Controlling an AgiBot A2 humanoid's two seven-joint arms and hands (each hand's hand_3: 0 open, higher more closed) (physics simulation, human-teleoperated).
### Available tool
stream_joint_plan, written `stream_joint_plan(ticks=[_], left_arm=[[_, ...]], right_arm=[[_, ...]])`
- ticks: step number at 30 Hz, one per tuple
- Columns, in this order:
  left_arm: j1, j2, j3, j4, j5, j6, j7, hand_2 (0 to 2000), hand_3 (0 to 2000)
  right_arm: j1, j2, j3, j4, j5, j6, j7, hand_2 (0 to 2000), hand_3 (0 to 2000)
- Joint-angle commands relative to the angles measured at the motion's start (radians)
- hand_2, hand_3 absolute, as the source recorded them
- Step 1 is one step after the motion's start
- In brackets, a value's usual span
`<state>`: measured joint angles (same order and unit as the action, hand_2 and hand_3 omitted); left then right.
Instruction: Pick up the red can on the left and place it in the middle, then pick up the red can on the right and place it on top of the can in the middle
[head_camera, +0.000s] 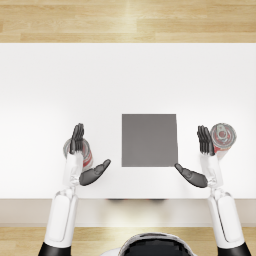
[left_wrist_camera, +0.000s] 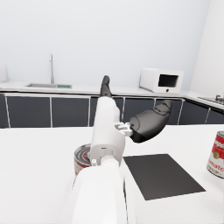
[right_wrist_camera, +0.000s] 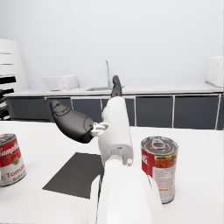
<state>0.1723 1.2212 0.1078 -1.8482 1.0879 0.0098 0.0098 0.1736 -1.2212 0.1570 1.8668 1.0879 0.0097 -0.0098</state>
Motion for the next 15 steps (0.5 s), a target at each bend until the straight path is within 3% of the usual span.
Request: stream_joint_plan(ticks=[1,6,15], left_arm=[[-0.021,0.002,-0.139,-0.063,0.045,-0.003,-0.003,0,0],[-0.065,0.016,-0.239,-0.076,0.255,-0.008,-0.008,0,0],[-0.143,0.036,-0.215,0.017,0.332,-0.01,-0.01,0,0]], right_arm=[[-0.011,0.0,-0.117,0.059,0.045,-0.003,0.003,0,0],[-0.05,-0.01,-0.25,0.058,0.234,-0.008,0.008,0,0],[-0.109,-0.032,-0.315,-0.109,0.289,-0.01,0.01,0,0]])
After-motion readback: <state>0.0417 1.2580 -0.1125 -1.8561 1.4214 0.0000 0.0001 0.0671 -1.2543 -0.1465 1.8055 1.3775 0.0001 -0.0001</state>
